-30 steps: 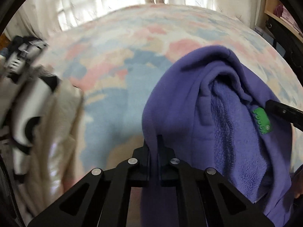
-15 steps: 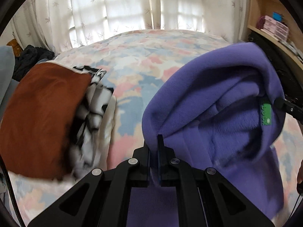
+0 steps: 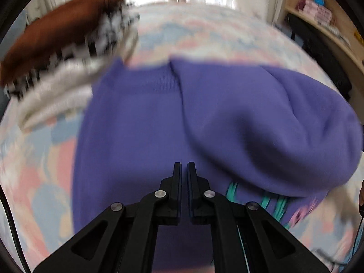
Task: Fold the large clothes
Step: 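Fold the hood over onto the folded hoodie body with both grippers, then release the hood and lift both grippers away from the hoodie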
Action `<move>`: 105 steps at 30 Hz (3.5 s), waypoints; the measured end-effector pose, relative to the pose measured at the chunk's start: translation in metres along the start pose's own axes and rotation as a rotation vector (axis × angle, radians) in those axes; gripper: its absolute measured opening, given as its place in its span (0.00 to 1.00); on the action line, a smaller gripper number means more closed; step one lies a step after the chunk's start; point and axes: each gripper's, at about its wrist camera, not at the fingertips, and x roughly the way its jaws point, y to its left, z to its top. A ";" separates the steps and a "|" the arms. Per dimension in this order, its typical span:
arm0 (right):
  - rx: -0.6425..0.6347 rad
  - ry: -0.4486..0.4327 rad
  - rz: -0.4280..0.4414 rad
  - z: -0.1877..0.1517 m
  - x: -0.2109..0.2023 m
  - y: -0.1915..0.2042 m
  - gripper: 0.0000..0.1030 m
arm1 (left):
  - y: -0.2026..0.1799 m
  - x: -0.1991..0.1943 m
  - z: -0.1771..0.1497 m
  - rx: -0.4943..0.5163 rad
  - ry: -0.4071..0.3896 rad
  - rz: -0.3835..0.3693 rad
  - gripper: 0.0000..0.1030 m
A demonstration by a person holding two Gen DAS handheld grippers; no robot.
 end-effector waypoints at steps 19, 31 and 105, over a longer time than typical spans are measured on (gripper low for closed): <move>0.338 0.007 0.277 -0.063 -0.024 0.000 0.58 | 0.004 -0.013 -0.046 -0.284 -0.037 -0.533 0.54; 0.504 -0.002 0.388 -0.051 0.037 -0.001 0.58 | -0.003 0.029 -0.032 -0.496 -0.176 -0.671 0.40; 0.274 -0.072 0.021 -0.050 -0.049 0.065 0.03 | -0.055 -0.109 -0.059 -0.233 -0.244 0.048 0.63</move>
